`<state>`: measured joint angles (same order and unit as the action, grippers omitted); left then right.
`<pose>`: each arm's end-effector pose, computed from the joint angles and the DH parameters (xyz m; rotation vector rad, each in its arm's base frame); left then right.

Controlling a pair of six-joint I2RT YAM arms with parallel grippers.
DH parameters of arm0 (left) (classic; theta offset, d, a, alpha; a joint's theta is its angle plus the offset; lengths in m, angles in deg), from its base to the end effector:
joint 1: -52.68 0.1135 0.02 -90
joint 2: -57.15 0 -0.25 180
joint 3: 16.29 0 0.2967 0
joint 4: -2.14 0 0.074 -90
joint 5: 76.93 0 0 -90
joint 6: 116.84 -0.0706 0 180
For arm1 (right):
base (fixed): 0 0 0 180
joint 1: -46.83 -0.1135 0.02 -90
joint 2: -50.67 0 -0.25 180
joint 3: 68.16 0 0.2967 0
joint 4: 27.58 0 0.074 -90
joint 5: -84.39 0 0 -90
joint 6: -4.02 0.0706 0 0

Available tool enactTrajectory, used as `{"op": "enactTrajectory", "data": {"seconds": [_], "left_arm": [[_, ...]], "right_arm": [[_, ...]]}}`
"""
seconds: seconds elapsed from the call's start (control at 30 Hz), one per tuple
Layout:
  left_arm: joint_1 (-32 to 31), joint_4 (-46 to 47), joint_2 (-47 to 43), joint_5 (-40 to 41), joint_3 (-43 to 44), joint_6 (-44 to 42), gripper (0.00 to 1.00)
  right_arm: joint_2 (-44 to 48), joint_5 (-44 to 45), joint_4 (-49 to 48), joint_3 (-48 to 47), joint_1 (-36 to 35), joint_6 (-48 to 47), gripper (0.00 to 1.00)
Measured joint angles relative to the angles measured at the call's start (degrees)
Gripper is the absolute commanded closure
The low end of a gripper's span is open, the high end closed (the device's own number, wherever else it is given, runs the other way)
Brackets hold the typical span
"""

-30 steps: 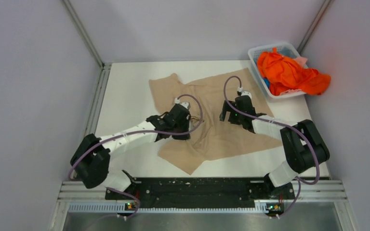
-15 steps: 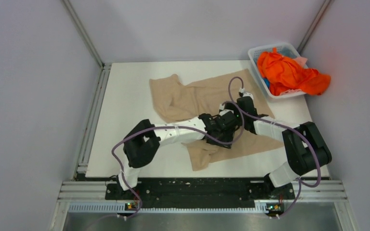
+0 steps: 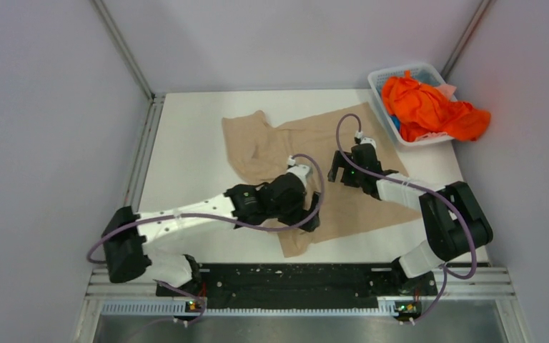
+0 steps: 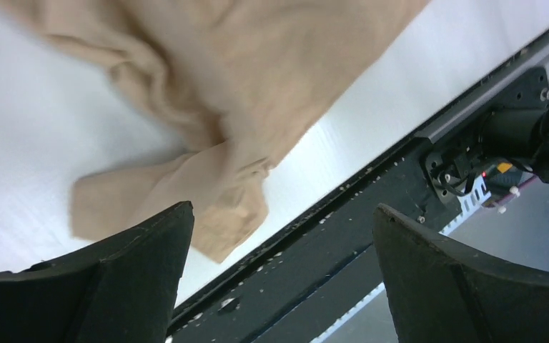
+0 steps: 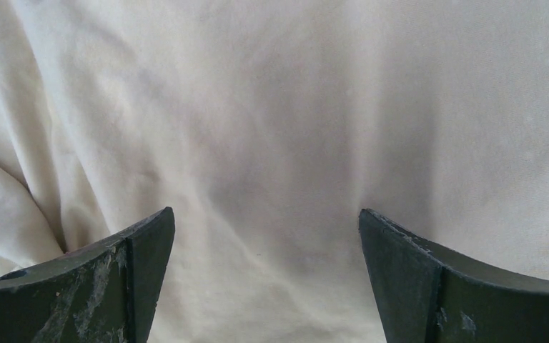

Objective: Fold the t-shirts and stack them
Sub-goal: Flatten out the tshirt

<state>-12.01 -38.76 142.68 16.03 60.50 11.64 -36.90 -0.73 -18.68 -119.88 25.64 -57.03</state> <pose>0.1689 -0.3486 0.2075 0.5605 2.5155 -0.7007 0.3307 0.1218 0.0879 0.2025 2.3636 0.3273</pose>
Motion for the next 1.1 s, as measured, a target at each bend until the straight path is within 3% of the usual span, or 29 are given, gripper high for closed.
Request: {"op": "enactTrajectory", "data": {"seconds": [0.2, 0.37, 0.53, 0.57, 0.63, 0.73, 0.77, 0.93, 1.1], "left_arm": [[8.09, 4.7, -15.89, 4.81, -15.91, 2.19, 0.01], [12.52, 8.04, -18.99, 1.07, -28.48, 1.68, 0.01], [12.2, 13.29, -19.28, -2.32, -31.98, -0.74, 0.06], [12.2, 14.73, -18.8, -2.43, -31.98, -1.25, 0.12], [12.2, 17.22, -16.35, -2.73, -31.26, -2.51, 0.35], [12.2, 18.91, -10.25, -3.21, -28.79, -3.76, 0.91], [12.2, 19.04, -8.0, -3.56, -27.69, -4.52, 1.0], [12.2, 17.62, -4.72, -3.61, -24.7, -4.13, 1.0], [12.2, 10.32, -13.27, 0.63, -25.7, 2.8, 1.0]], "right_arm": [[0.07, -0.02, 0.22, 0.0, 0.0, -0.2, 0.01], [0.07, -0.02, 0.24, 0.0, 0.0, -0.28, 0.01], [0.07, -0.04, 0.24, 0.0, 0.0, -0.31, 0.01], [0.07, -0.04, 0.24, 0.0, 0.0, -0.31, 0.01], [0.07, -0.04, 0.24, 0.0, 0.0, -0.33, 0.01], [0.07, -0.04, 0.24, 0.0, 0.0, -0.35, 0.01], [0.07, -0.07, 0.26, 0.0, 0.0, -0.35, 0.01], [0.07, -0.02, 0.28, 0.0, 0.0, -0.39, 0.01], [0.07, -0.02, 0.28, 0.0, 0.0, -0.42, 0.01]]}}
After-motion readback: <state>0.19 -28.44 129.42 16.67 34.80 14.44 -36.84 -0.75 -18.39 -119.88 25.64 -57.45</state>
